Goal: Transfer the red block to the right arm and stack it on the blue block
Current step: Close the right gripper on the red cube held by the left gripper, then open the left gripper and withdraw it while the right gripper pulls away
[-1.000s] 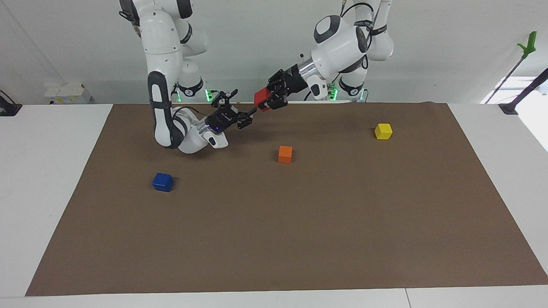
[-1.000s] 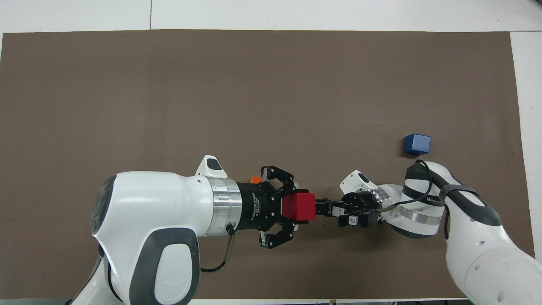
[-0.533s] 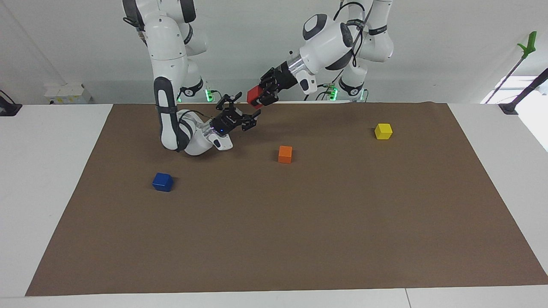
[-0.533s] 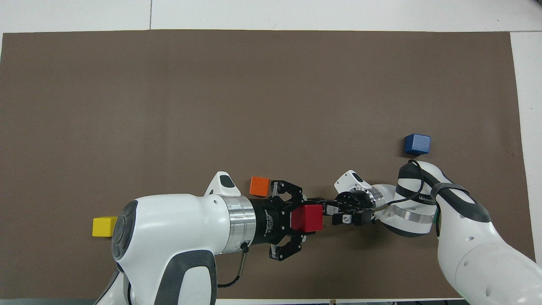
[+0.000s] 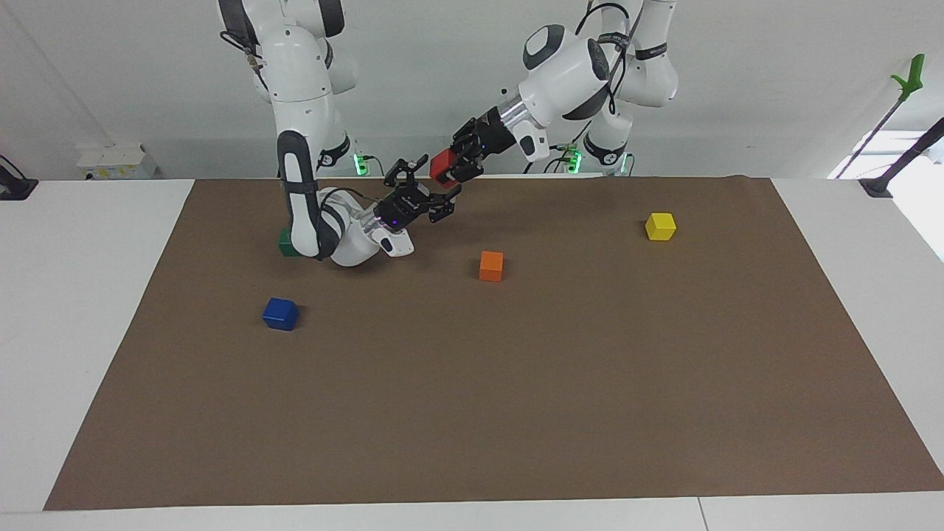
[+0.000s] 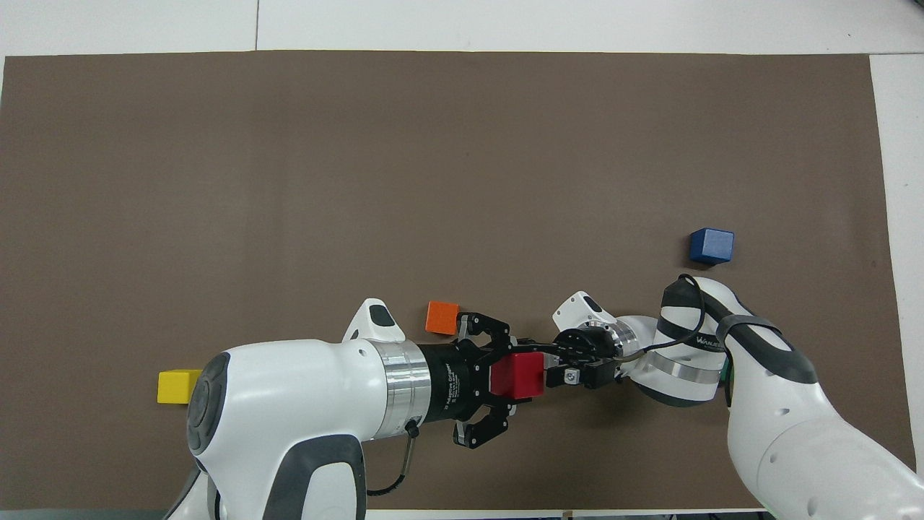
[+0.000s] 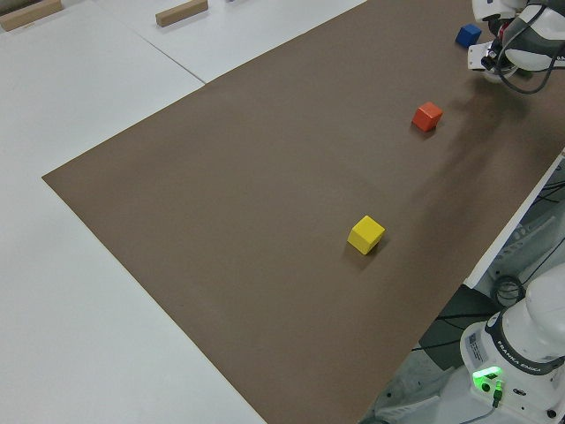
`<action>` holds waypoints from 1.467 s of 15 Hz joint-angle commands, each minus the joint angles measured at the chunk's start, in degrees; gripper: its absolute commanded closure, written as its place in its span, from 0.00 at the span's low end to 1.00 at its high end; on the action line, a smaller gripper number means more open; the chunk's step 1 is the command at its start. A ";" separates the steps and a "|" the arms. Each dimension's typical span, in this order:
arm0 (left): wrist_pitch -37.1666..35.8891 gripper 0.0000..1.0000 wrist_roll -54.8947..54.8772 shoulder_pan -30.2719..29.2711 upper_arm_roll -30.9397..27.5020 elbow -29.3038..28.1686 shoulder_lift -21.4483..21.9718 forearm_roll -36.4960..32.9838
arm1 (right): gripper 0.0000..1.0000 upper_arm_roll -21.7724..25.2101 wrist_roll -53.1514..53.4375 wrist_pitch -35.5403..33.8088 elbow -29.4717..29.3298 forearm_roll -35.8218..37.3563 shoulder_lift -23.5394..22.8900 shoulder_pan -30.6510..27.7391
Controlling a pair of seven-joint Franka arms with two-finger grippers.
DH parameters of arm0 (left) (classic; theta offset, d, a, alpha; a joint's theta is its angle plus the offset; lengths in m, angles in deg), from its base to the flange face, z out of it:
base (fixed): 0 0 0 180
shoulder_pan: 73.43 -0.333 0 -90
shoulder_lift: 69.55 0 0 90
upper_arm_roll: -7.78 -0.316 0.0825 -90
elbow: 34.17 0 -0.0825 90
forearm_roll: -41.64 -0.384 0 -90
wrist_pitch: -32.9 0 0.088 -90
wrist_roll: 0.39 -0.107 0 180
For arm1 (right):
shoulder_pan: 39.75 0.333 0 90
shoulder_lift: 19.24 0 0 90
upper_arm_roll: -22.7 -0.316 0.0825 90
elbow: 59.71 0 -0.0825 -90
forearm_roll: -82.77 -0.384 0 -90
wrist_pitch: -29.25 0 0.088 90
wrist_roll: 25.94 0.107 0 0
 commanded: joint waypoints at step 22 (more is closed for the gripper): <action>-2.16 0.00 -1.27 -7.94 -0.74 -1.93 2.43 -3.57 | 1.00 -0.07 0.19 5.41 -0.93 -0.59 1.94 0.79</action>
